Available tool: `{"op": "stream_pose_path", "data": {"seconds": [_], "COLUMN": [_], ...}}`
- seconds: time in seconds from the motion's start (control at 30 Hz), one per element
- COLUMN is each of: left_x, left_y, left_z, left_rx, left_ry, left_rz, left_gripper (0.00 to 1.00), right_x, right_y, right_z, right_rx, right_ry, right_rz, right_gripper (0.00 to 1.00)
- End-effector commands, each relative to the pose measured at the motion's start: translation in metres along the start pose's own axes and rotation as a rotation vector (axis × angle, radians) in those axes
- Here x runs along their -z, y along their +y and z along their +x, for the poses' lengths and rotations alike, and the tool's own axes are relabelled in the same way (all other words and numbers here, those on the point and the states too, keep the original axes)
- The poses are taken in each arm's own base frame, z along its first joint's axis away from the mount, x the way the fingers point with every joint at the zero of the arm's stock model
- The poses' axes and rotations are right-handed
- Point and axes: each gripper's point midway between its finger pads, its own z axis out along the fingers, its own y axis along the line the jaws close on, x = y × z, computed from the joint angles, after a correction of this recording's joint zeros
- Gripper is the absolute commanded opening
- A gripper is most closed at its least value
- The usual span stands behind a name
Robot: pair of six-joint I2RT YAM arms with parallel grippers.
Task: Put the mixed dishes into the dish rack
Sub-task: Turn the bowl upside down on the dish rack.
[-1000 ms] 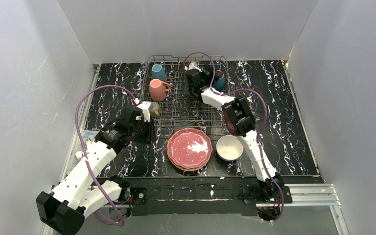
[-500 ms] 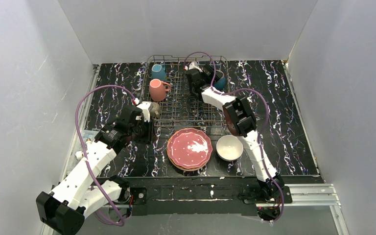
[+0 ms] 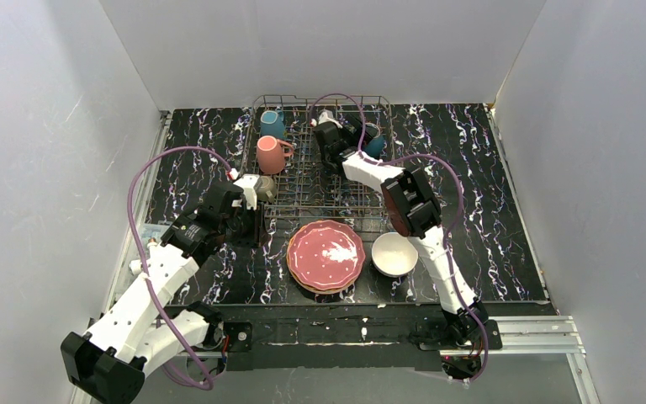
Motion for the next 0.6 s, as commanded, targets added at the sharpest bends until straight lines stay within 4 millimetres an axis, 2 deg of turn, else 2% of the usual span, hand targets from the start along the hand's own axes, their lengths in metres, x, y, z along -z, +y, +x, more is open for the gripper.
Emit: {"op": "stream_pose_path", "data": {"seconds": [0.0,0.3,0.57], "left_x": [0.005,0.005,0.005], "left_y": [-0.001,-0.002,-0.001], "left_z": [0.0,0.0,0.001], "left_rx": [-0.015,-0.015,-0.016], "left_ry": [-0.015,-0.014,-0.014], "left_rz": [0.007,0.012,0.01], "left_gripper": [0.29,0.3,0.3], "right_x": [0.02,0.022,0.03], "right_y": [-0.032,-0.035,-0.05], "right_z": [-0.025,-0.022,-0.027], "right_rx": [-0.079,-0.042,-0.098], "right_ry": [-0.046,-0.037,-0.066], "right_rz": [0.014,0.013,0.037], "right_gripper": [0.98,0.98,0.99]}}
